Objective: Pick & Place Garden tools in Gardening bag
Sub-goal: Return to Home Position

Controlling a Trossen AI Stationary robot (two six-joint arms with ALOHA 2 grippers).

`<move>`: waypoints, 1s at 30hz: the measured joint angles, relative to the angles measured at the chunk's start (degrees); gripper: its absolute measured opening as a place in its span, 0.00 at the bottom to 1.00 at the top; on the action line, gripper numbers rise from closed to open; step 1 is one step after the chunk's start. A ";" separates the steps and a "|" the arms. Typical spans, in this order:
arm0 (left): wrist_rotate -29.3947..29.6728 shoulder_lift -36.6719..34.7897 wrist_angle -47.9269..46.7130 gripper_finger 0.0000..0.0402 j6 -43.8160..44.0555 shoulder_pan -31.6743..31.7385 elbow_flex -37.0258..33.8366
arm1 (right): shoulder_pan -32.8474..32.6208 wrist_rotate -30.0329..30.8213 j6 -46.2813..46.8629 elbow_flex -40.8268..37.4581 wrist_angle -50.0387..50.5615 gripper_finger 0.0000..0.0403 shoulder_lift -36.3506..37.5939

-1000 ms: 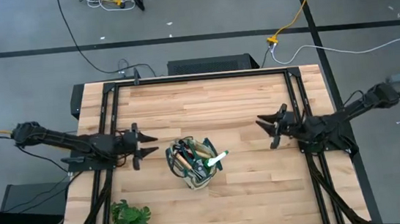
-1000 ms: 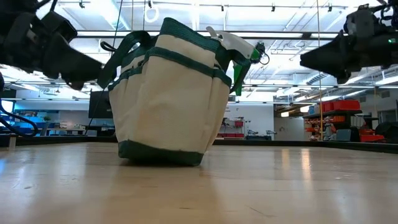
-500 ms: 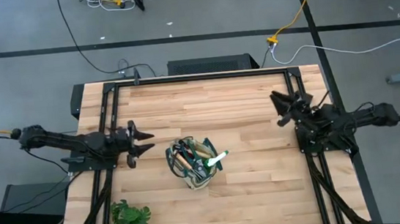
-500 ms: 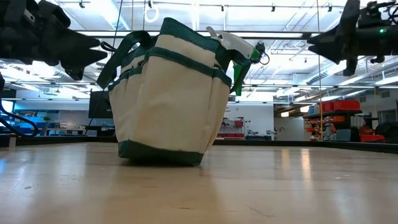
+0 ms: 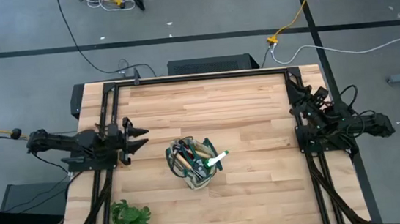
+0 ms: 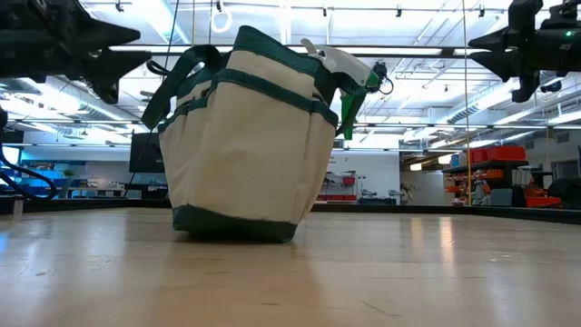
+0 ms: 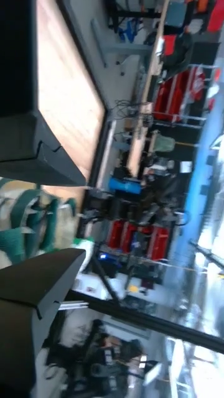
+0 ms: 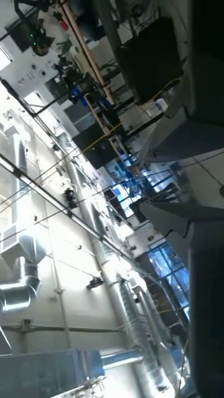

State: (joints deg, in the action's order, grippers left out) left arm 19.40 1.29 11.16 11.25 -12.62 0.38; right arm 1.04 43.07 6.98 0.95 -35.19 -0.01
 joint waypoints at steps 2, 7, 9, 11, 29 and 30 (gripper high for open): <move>-0.02 -1.34 0.48 0.45 0.02 0.68 0.00 | 0.05 0.00 0.00 0.00 0.14 0.29 0.00; -0.13 -1.19 1.94 0.45 -0.02 2.29 -0.01 | 0.02 -0.02 0.00 0.00 0.25 0.29 0.00; -0.13 -1.20 1.91 0.45 0.00 2.95 0.00 | 0.02 0.00 0.00 0.00 0.27 0.29 0.00; -0.13 -1.20 2.00 0.45 -0.01 3.57 -0.01 | 0.02 -0.02 -0.02 0.00 0.29 0.29 -0.15; -0.13 -0.95 1.84 0.45 -0.01 3.78 -0.02 | 0.02 -0.02 -0.02 0.00 0.49 0.29 -0.24; -0.13 -0.95 1.84 0.45 -0.01 3.78 -0.02 | 0.02 -0.02 -0.02 0.00 0.49 0.29 -0.24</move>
State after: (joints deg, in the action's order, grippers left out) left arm 19.27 0.34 12.99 11.25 -8.84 0.36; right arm 1.06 43.05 6.96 0.95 -34.70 -0.25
